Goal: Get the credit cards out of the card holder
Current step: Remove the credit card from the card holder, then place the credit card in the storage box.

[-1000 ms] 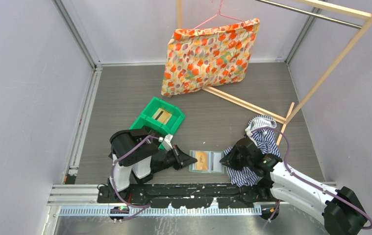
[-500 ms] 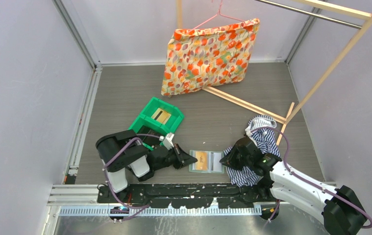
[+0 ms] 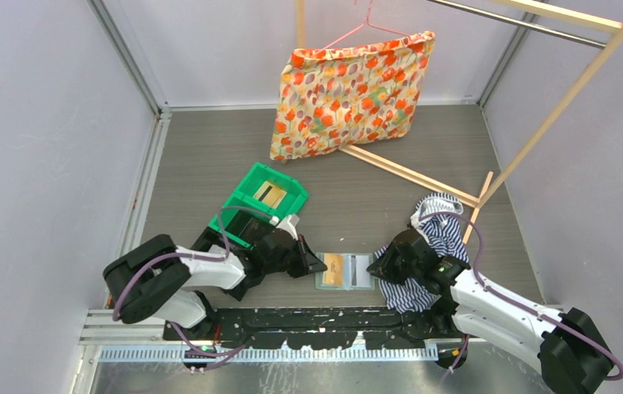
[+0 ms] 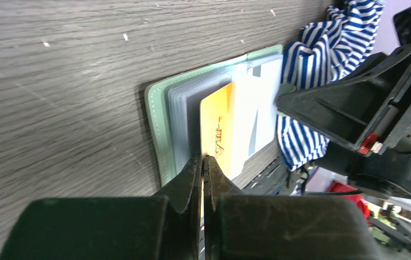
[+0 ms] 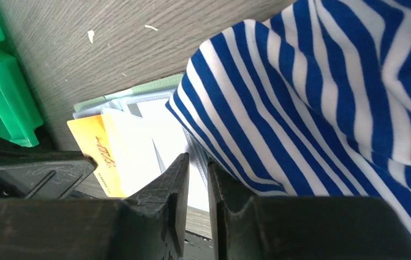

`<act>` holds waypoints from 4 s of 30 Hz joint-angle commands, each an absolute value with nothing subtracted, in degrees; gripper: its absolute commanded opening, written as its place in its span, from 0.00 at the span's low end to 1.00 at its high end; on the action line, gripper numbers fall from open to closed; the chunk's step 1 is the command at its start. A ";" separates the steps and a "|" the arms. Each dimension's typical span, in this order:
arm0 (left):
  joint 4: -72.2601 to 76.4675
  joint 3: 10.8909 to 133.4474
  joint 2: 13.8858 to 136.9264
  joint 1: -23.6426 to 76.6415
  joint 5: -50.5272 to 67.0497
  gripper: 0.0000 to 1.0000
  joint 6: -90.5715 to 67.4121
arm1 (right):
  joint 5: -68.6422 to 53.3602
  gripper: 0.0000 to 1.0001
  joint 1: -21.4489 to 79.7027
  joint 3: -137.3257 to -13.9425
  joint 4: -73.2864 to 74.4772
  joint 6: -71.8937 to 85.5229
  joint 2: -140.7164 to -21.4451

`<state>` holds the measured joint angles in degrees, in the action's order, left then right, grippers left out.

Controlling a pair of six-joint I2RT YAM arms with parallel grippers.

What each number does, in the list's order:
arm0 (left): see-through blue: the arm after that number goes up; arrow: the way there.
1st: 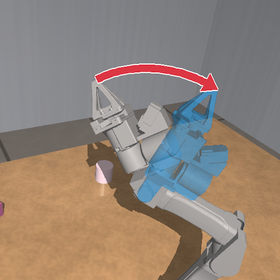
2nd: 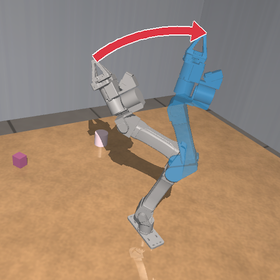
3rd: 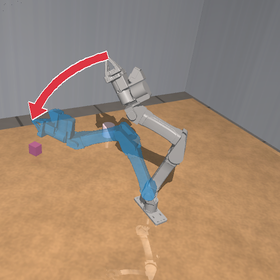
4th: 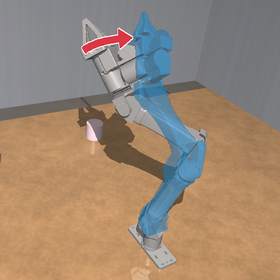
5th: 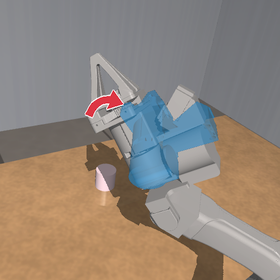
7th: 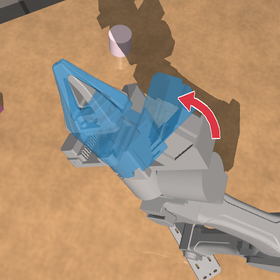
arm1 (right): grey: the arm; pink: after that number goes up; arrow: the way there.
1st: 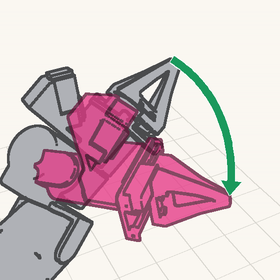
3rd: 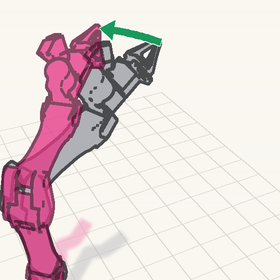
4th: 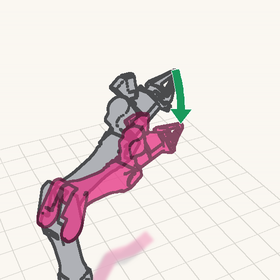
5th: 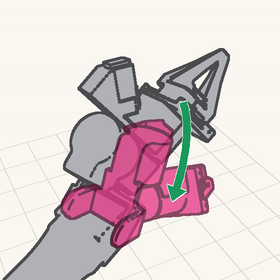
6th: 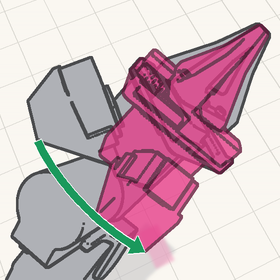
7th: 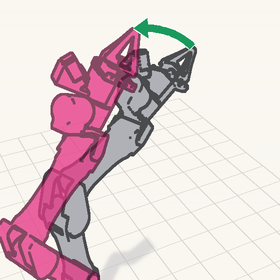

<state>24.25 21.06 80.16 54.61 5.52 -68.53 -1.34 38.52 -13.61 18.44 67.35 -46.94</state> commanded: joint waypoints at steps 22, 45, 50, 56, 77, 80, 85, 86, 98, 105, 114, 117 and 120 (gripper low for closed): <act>-19.41 37.70 60.44 50.87 -1.30 0.01 -51.22 | 3.09 0.25 38.41 -12.33 19.45 65.05 -49.12; -32.33 55.51 62.34 39.56 -1.08 0.01 -44.01 | 3.69 0.28 38.44 -12.66 21.58 64.17 -45.44; -34.27 62.15 67.78 36.60 -4.31 0.01 -43.13 | 3.63 0.28 38.45 -12.70 21.77 64.23 -45.04; -39.08 71.58 77.17 32.46 -2.73 0.00 -33.12 | 4.12 0.28 38.49 -13.10 23.68 64.05 -43.13; -46.81 85.76 91.41 20.96 16.17 0.00 -1.93 | 3.87 0.28 38.32 -13.32 24.25 63.76 -42.34; -45.51 85.02 92.61 18.35 20.63 0.00 -2.14 | 3.87 0.28 38.24 -13.25 24.29 63.93 -42.16; -45.51 84.48 95.63 15.97 24.37 0.00 -2.29 | 4.00 0.28 38.25 -13.18 24.31 63.98 -42.05; -45.02 84.01 96.04 15.61 25.10 0.01 -2.48 | 4.04 0.28 38.31 -13.18 24.26 63.97 -42.13; -40.83 81.26 102.57 13.98 25.59 0.00 -3.76 | 4.17 0.28 38.15 -13.26 25.03 63.52 -41.95; -41.63 82.85 105.00 13.97 23.34 0.11 -4.79 | 4.38 0.28 38.06 -13.13 25.66 63.60 -41.18; -44.84 85.33 104.57 13.97 18.66 0.38 -5.04 | 4.44 0.28 37.93 -13.53 25.19 63.59 -41.90; -45.87 86.28 102.33 13.97 17.17 0.38 -5.60 | 4.40 0.28 37.96 -13.71 25.23 63.50 -41.81; -46.63 87.13 98.81 14.33 16.94 0.38 -6.90 | 4.50 0.28 37.89 -13.79 25.38 63.47 -41.83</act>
